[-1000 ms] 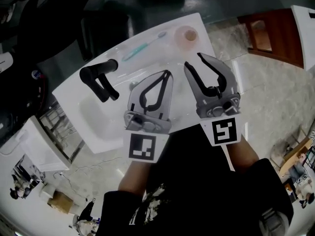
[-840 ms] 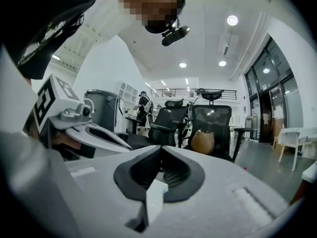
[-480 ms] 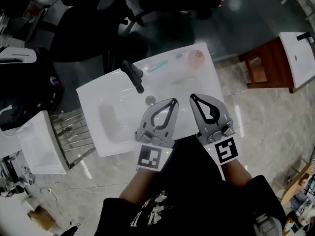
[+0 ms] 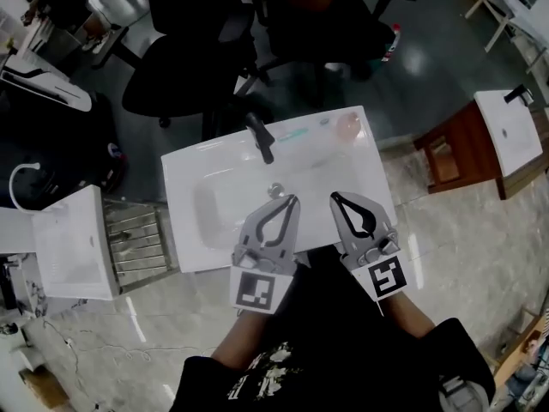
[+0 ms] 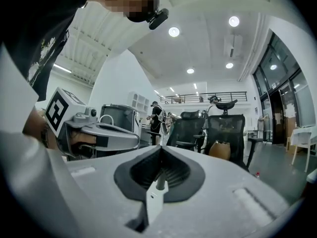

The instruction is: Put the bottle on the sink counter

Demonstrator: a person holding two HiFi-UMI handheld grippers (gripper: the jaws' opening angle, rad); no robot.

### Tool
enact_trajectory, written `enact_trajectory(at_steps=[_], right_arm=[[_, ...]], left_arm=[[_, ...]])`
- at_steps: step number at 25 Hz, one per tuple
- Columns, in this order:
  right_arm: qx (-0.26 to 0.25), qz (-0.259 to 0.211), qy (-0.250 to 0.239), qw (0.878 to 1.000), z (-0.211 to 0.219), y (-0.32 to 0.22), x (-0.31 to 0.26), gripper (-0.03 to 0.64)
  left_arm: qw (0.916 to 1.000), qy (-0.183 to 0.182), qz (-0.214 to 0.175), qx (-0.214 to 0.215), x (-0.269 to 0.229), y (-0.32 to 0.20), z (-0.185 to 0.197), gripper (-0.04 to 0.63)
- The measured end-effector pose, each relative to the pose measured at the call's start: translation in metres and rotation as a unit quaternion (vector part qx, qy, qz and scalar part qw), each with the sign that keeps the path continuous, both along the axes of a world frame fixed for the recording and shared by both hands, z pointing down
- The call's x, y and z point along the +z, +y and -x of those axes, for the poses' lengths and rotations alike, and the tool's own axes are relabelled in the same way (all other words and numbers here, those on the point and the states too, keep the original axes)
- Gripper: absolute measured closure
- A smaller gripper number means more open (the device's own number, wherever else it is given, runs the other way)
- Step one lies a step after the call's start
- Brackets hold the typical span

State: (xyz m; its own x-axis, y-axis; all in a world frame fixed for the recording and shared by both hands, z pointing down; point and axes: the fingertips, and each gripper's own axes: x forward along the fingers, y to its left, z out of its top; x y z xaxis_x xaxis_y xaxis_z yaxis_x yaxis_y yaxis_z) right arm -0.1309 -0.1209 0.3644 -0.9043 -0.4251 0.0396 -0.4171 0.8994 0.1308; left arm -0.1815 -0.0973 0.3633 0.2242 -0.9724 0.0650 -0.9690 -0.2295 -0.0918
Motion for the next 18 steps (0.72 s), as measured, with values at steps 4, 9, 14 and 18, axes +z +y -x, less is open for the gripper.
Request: enact_trajectory(at_steps=[4, 9, 14, 18], right_arm=[[-0.024, -0.008, 0.011, 1.000, 0.007, 0.027, -0.005, 0.623], [-0.041, -0.005, 0.023, 0.999, 0.008, 0.062, -0.001, 0.623], [-0.047, -0.001, 0.018, 0.999, 0.010, 0.077, -0.003, 0.623], [-0.049, -0.003, 0.018, 0.999, 0.010, 0.087, -0.001, 0.623]], left_arm=[[0.9974, 0.044, 0.006, -0.056, -0.008, 0.042, 0.019, 0.580], [0.9960, 0.022, -0.002, -0.086, -0.014, 0.080, 0.033, 0.581], [0.9954, 0.007, -0.008, -0.095, -0.019, 0.097, 0.033, 0.581], [0.9968, 0.006, -0.005, -0.080, -0.015, 0.105, 0.026, 0.581]])
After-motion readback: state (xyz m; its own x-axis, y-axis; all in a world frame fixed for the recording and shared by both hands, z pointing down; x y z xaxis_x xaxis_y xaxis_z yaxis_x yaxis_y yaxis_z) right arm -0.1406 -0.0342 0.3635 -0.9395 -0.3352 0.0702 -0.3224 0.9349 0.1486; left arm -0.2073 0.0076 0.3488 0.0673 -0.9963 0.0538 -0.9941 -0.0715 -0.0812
